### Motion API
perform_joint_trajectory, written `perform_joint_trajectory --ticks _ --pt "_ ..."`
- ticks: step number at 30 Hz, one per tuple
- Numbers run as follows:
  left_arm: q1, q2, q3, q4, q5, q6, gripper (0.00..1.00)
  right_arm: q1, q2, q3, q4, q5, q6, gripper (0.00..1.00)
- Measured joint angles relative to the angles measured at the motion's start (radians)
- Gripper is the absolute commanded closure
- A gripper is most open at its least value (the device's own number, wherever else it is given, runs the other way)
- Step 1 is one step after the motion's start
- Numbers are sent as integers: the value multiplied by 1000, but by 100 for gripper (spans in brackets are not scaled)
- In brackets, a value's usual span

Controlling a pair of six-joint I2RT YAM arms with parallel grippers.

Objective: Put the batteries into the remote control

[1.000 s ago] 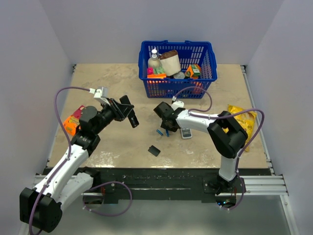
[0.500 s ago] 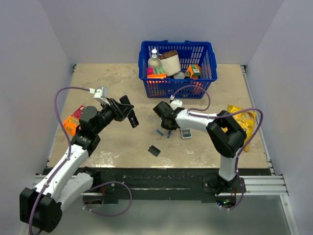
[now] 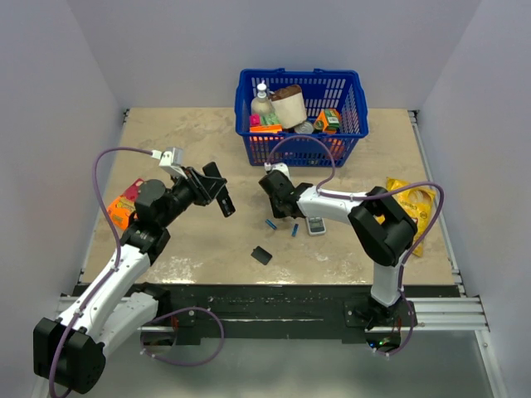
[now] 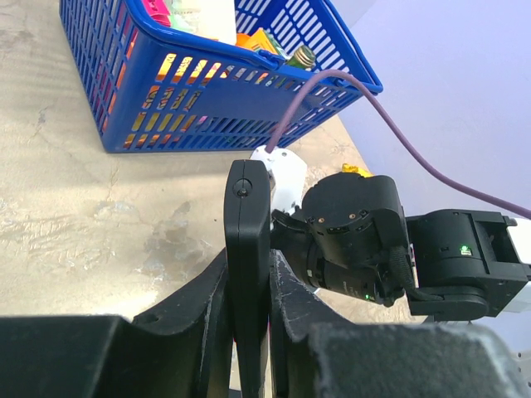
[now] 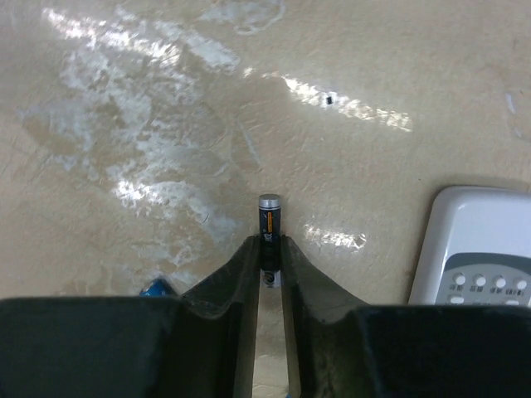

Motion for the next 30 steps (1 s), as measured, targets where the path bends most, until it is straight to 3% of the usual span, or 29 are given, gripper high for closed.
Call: perform_joint_trajectory --ticks 6,16,25,30 --pt "0 0 1 0 -4 0 100 0 -5 -3 1 -61 -145 68" --pt "0 6 1 0 -4 0 100 -1 -39 -45 5 -111 -199 71" --pt "0 8 1 -2 -3 0 100 0 -37 -48 18 -129 -214 82" --pt "0 8 1 -1 -3 0 100 0 -41 -51 21 -127 -218 100"
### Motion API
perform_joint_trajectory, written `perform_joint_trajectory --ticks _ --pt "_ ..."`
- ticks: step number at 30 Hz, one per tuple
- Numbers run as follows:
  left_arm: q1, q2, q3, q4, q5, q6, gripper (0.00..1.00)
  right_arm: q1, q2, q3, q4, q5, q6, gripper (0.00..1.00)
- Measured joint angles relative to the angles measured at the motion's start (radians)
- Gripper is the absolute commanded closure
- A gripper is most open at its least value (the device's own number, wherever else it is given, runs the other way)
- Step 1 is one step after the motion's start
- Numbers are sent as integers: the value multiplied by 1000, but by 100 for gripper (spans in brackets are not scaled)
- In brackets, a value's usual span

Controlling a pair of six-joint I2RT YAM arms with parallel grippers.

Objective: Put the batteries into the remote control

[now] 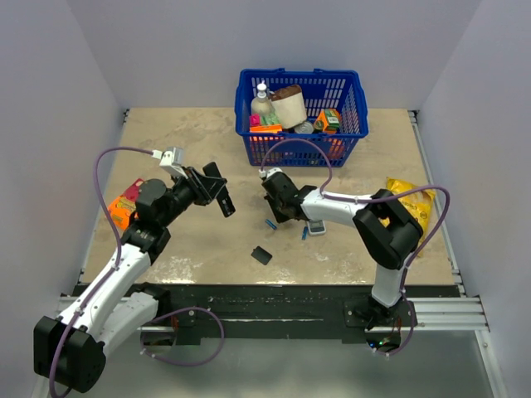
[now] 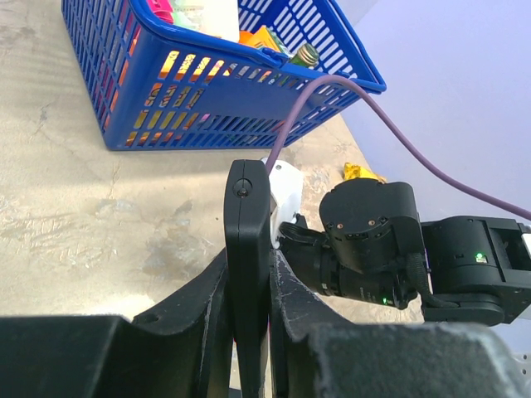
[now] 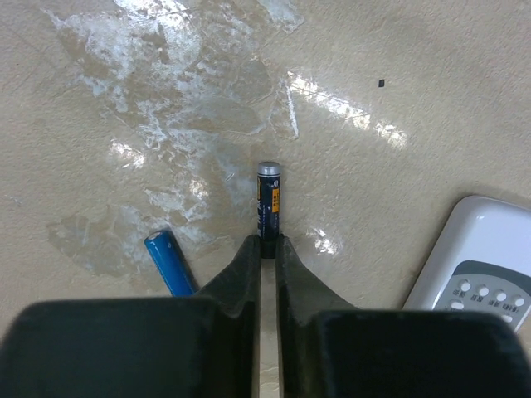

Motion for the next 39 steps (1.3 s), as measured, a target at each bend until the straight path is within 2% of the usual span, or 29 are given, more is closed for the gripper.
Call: perform_joint_trajectory --ticks 8,14,23,31,39 --pt "0 0 -10 76 23 -20 100 0 -45 -19 -50 -2 -11 100" --pt "0 11 -64 192 42 -72 100 1 -200 -7 -132 -58 -36 100" --pt "0 97 -126 350 56 -178 100 58 -394 185 -238 -187 -64 100" --pt "-1 129 -130 442 56 -220 100 151 -394 327 -335 -256 -41 100" --pt "-1 145 -135 498 56 -263 100 158 -314 383 -409 -273 0 100"
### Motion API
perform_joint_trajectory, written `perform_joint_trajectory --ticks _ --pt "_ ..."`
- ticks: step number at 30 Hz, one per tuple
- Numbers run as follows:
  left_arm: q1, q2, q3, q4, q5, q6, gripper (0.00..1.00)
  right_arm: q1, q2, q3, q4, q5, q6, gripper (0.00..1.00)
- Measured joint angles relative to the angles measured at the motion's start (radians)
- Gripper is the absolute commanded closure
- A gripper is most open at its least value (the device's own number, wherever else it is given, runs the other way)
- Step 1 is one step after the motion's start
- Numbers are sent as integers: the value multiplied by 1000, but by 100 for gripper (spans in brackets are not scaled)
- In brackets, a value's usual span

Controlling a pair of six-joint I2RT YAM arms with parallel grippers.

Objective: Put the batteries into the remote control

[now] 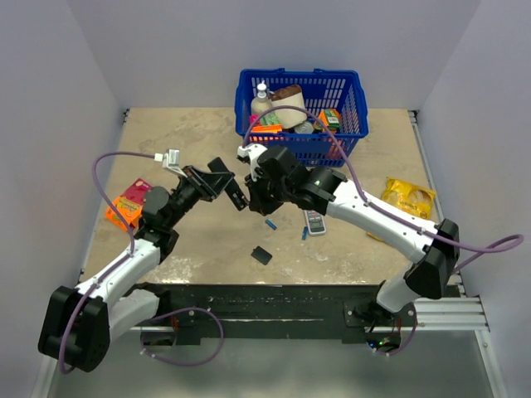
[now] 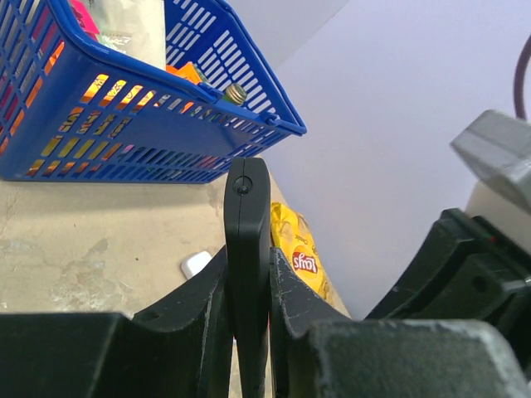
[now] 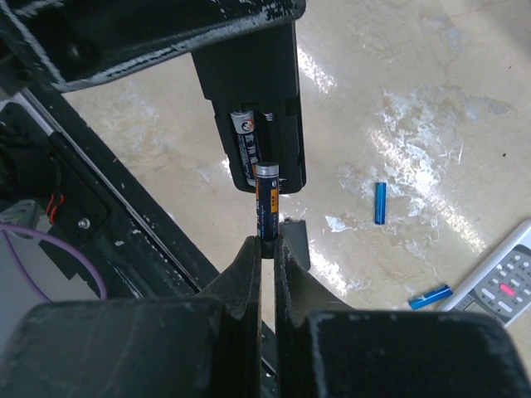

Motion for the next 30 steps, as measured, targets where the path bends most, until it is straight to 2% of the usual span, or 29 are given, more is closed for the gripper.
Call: perform_joint_trajectory --ticks 30 --pt "-15 51 -19 97 31 -87 100 0 110 121 -135 20 79 100"
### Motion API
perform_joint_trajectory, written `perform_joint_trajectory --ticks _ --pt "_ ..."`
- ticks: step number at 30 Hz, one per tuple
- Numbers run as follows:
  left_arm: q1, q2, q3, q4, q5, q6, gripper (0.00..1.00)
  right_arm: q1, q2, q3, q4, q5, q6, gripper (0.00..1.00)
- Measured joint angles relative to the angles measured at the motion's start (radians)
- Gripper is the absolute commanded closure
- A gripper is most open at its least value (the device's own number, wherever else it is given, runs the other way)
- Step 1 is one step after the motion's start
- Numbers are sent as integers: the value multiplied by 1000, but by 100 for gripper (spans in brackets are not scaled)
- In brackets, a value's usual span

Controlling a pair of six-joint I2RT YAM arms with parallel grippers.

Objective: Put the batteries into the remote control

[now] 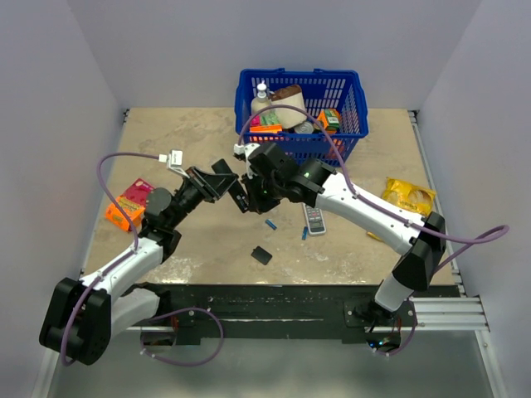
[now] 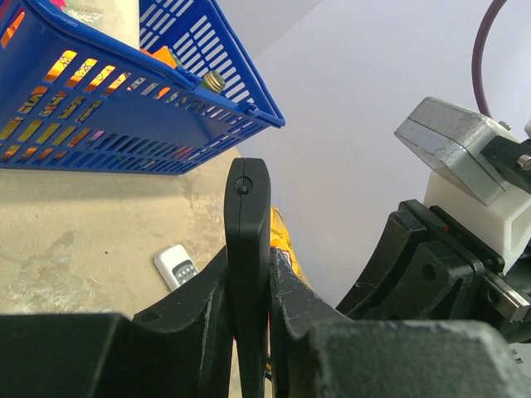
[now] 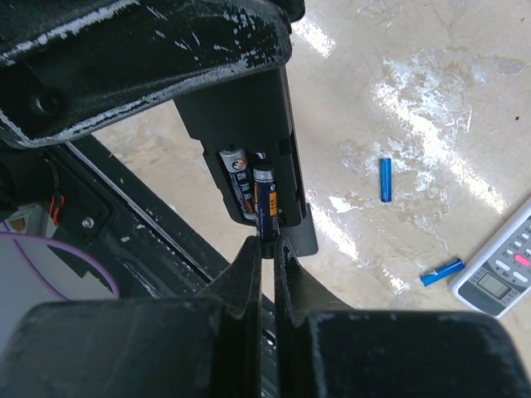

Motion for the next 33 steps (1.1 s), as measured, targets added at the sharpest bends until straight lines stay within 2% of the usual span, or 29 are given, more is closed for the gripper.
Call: perform_joint_trajectory --ticks 23,33 --pt "-22 6 0 31 4 -26 100 2 12 34 -33 20 21 99" --pt "-26 8 -2 30 -3 -45 100 2 13 34 -37 25 27 83"
